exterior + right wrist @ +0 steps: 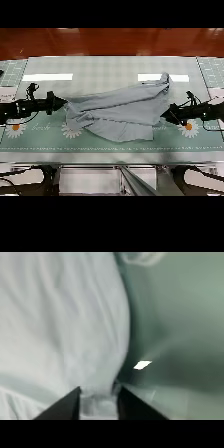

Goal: Fold the shirts.

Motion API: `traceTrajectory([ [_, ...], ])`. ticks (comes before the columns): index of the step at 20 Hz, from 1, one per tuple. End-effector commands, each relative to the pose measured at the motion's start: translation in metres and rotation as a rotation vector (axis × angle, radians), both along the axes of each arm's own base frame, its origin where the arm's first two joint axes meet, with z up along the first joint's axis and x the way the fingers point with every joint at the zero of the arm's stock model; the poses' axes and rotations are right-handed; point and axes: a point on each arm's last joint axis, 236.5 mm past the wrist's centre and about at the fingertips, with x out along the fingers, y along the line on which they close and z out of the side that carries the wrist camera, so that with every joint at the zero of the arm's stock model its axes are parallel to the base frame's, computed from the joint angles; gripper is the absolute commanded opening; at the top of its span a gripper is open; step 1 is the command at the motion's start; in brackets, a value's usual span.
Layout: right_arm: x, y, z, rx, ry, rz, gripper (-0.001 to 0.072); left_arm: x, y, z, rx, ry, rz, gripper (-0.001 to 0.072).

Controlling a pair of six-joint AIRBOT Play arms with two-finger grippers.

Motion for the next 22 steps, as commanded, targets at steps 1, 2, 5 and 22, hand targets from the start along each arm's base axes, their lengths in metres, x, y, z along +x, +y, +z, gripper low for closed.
traceTrajectory([
  [1,0.021,0.015,-0.001,-0.011,-0.017,0.034,0.0133,0.0,0.0,0.0,0.0,0.0,-0.001,0.0031],
  [2,0.026,0.018,0.002,-0.016,-0.04,0.059,0.003,0.0,0.0,0.0,0.0,0.0,-0.001,0.0031],
  [5,0.042,0.021,0.024,0.005,-0.097,0.097,0.003,0.002,-0.002,0.009,-0.008,-0.019,-0.012,0.0031],
  [22,0.015,0.014,0.613,-0.509,-1.506,0.064,0.0029,-0.078,0.003,0.545,0.701,-1.234,0.128,0.0031],
])
